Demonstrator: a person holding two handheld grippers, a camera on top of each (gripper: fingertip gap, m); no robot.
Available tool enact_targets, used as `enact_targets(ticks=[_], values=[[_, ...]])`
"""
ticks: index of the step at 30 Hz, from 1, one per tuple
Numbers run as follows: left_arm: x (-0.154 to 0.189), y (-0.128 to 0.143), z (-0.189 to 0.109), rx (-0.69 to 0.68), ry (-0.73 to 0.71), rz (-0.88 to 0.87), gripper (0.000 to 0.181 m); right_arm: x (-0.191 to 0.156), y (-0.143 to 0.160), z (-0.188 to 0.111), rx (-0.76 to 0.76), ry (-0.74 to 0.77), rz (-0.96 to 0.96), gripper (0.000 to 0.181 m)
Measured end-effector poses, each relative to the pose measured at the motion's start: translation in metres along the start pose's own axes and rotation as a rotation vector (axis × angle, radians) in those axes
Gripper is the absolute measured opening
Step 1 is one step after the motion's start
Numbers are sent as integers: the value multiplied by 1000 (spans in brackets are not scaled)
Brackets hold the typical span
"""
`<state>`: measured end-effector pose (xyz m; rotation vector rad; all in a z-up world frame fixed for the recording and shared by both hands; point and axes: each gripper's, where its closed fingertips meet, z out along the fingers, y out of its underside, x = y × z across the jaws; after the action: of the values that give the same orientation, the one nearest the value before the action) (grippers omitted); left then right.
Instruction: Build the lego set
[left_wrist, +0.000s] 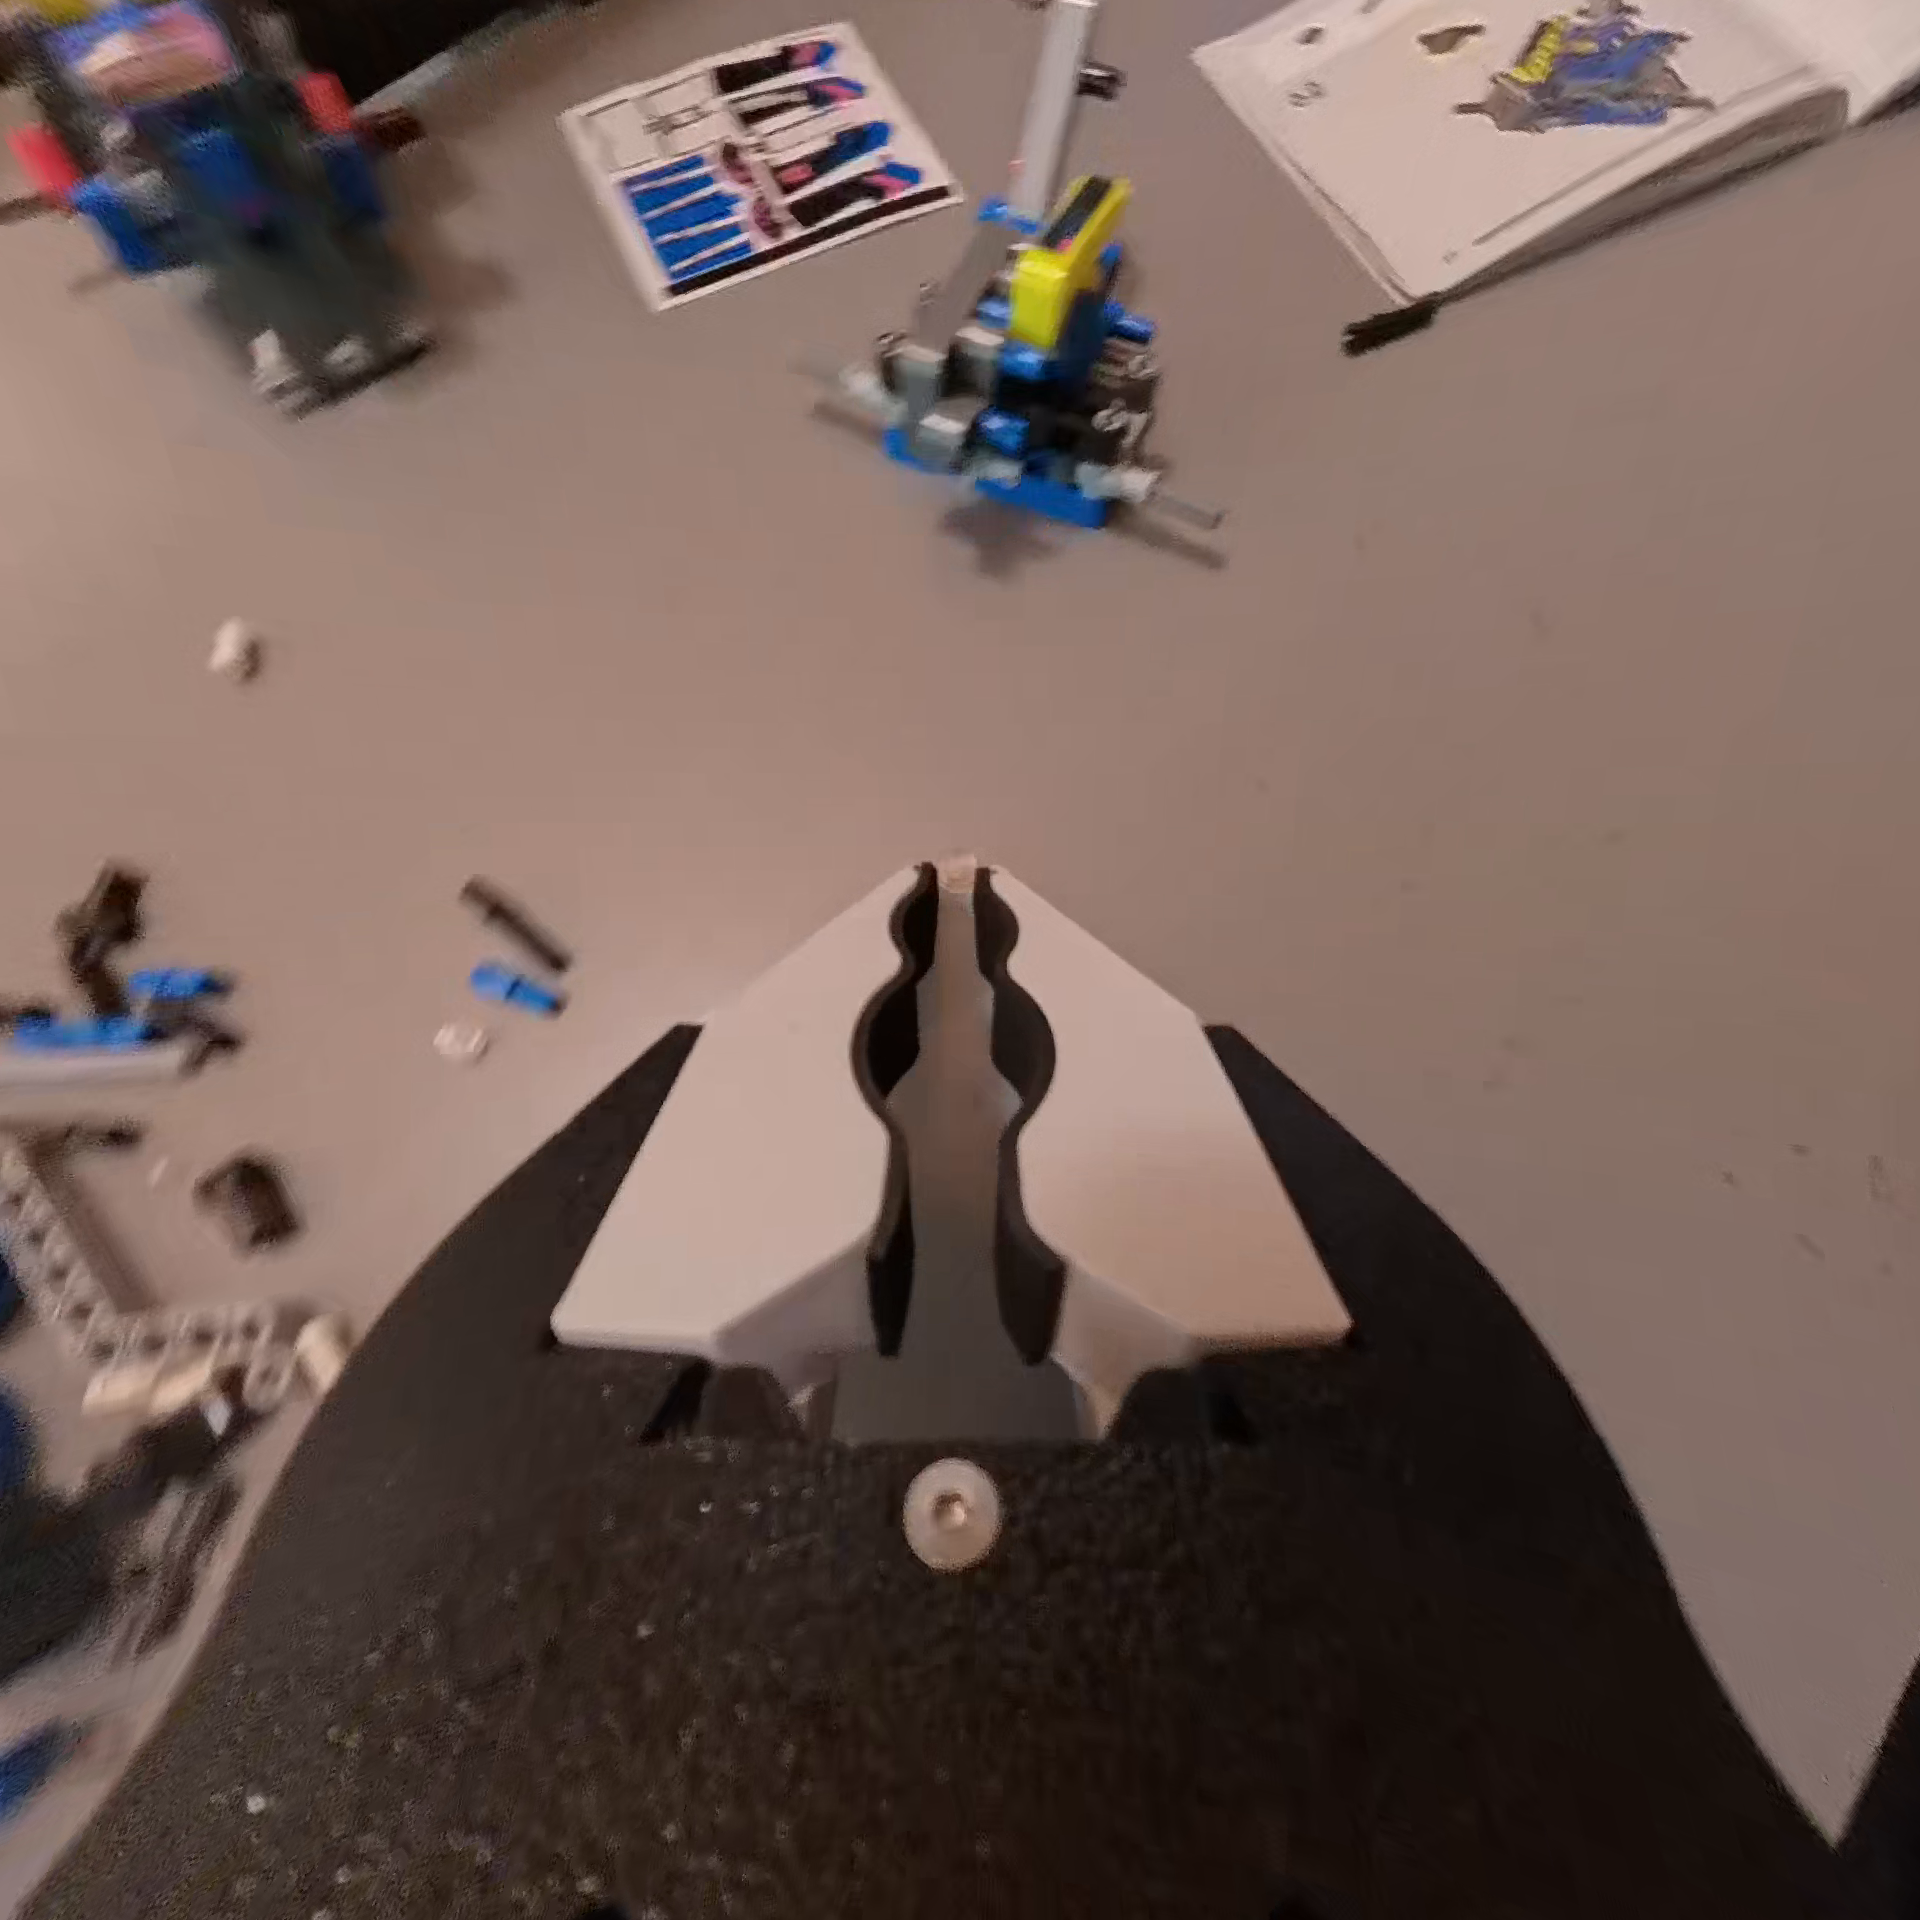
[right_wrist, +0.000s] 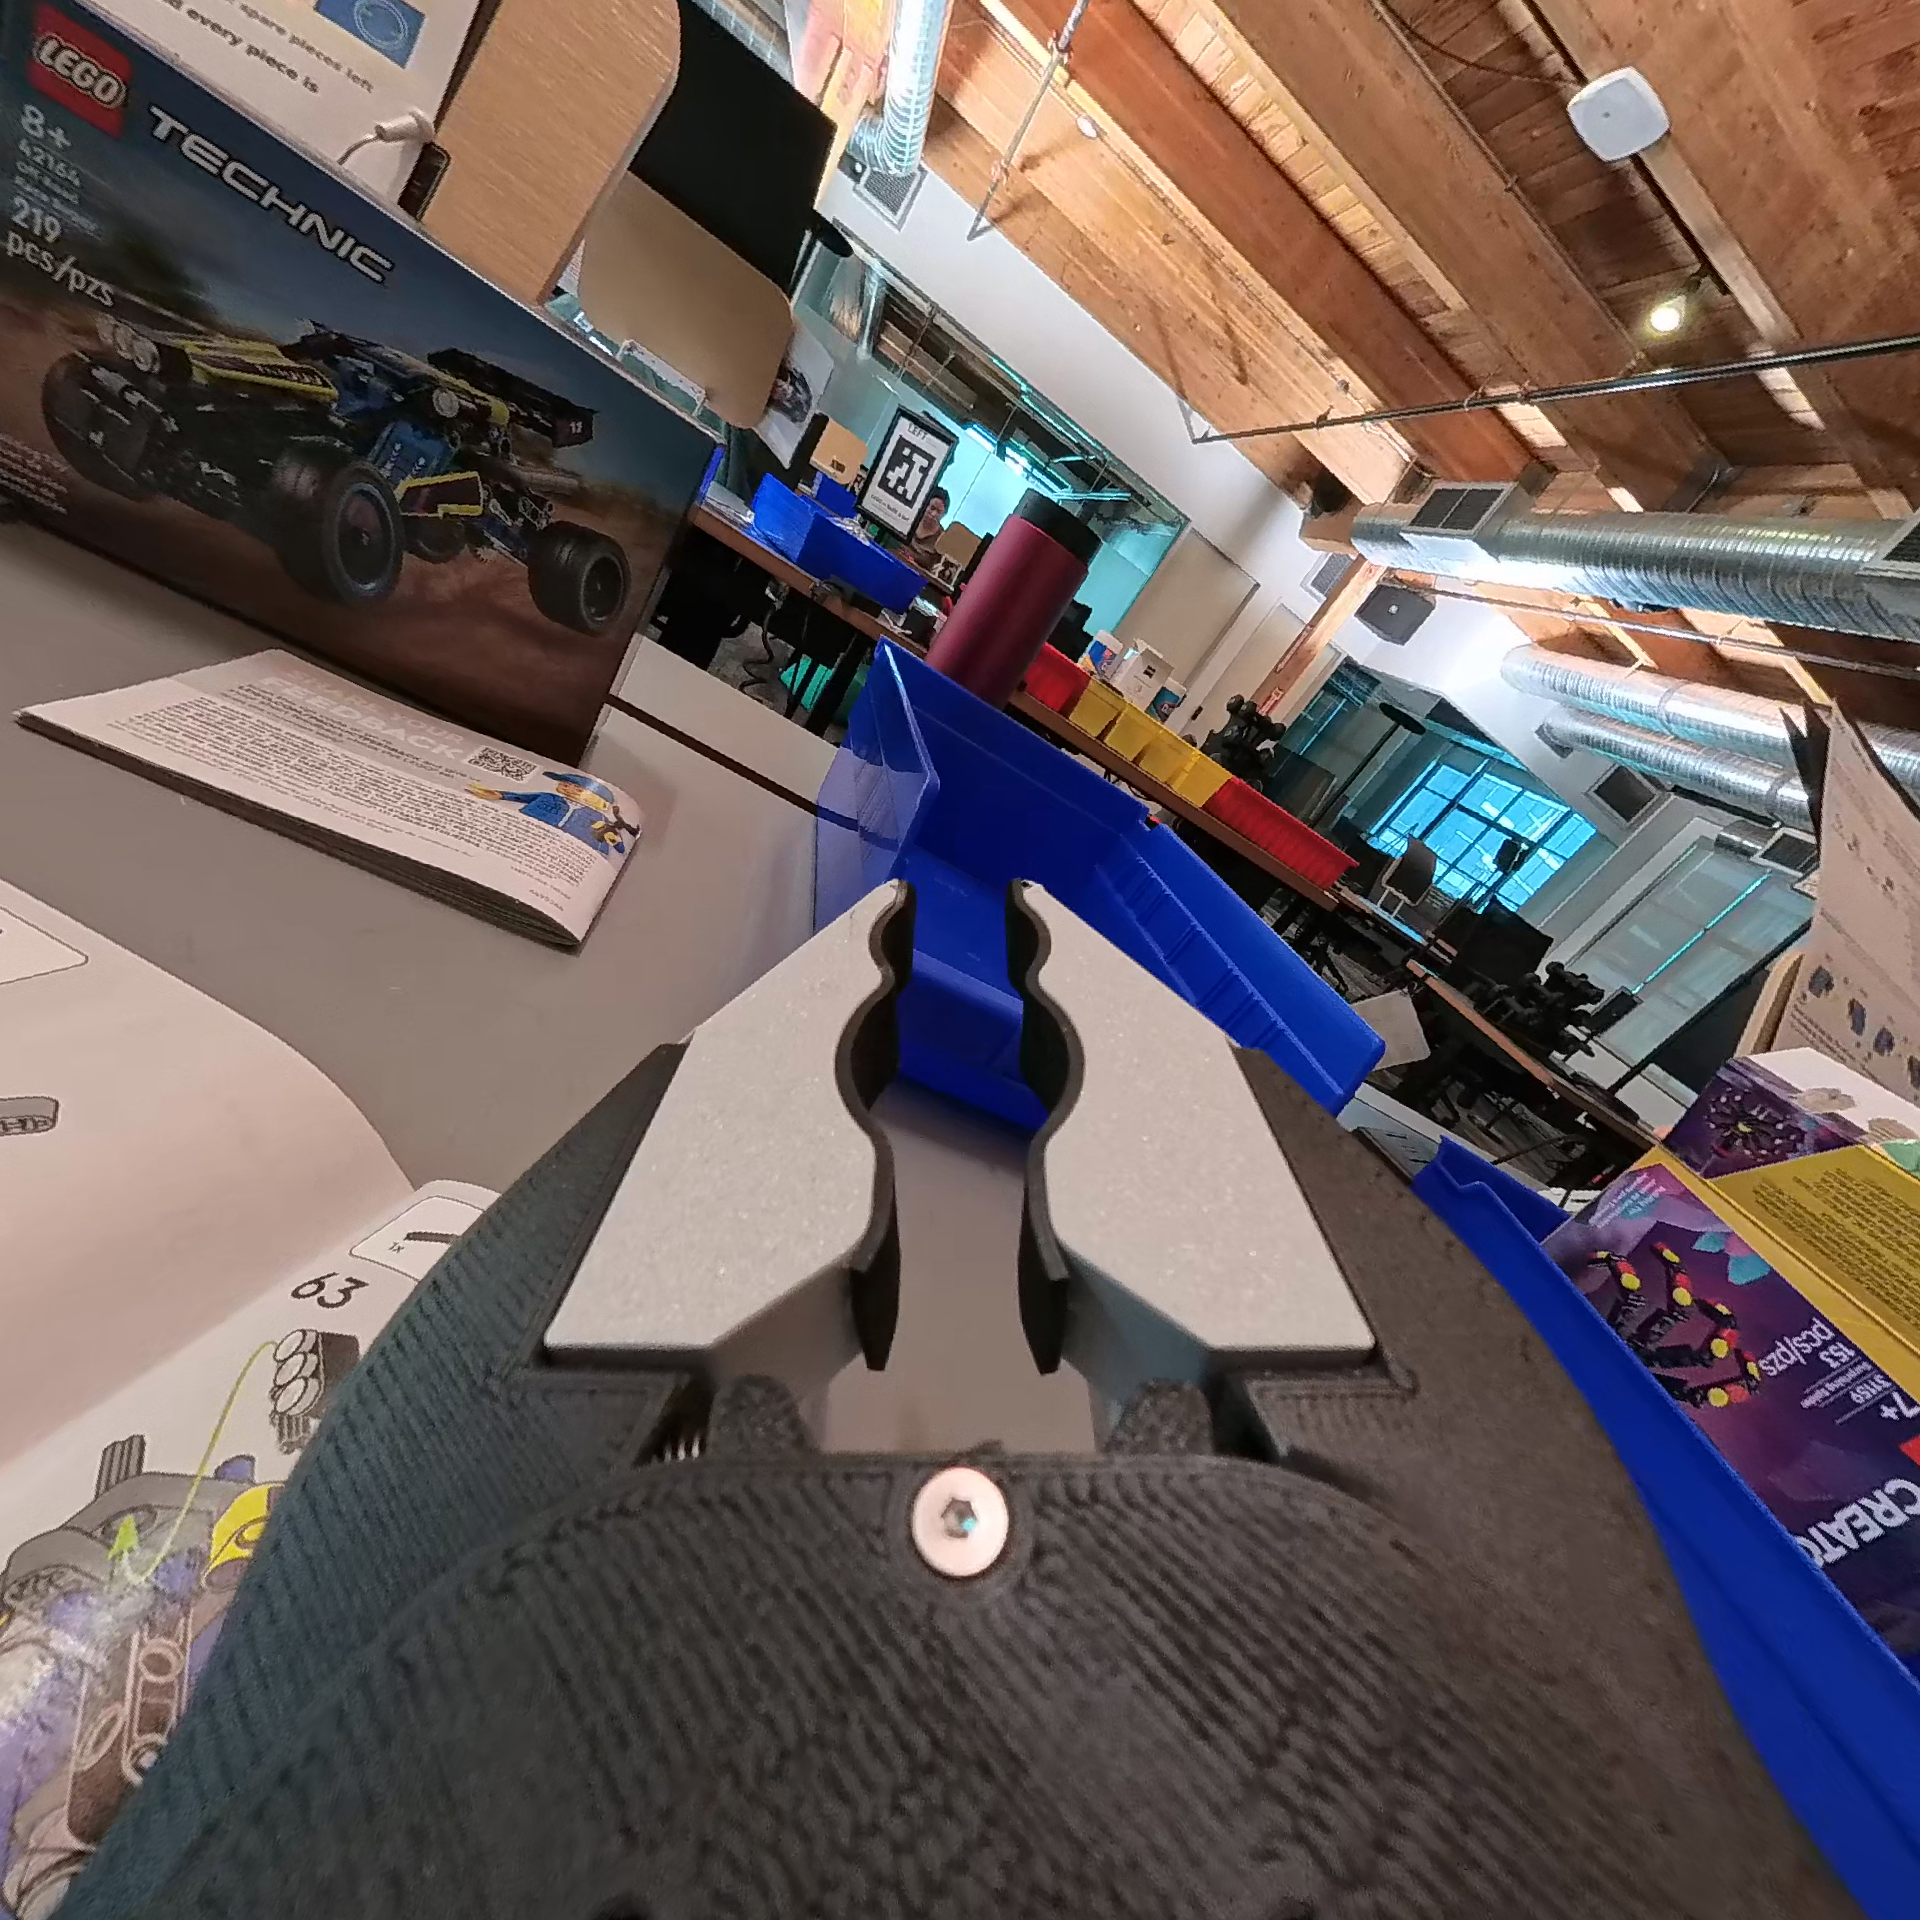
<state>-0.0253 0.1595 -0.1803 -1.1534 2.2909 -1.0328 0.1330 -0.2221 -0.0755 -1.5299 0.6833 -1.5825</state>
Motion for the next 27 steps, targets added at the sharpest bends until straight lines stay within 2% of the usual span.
enact_targets(ticks=[3, 6, 12, 14, 17, 20, 27], values=[[10, -7, 16, -24, 21, 56, 4, 0, -1, 0, 4, -1, 1, 15], [8, -6, 11, -24, 45, 54, 15, 0, -1, -1, 8, -1, 4, 16], [-74, 10, -27, -18, -211, -50, 13, 1, -1, -1, 7, -2, 14, 16], [-87, 21, -27, -60, -216, -83, 14, 1, 0, 0, 5, -5, 15, 16], [-86, 22, -18, -58, -167, -104, 15, 0, 0, 0, 3, -7, 12, 16], [-89, 20, -13, -51, -182, -105, 5, 1, -1, 0, 8, -4, 16, 16], [-77, 21, -17, -65, -184, -103, 4, 2, -1, 0, 8, -2, 20, 16]])
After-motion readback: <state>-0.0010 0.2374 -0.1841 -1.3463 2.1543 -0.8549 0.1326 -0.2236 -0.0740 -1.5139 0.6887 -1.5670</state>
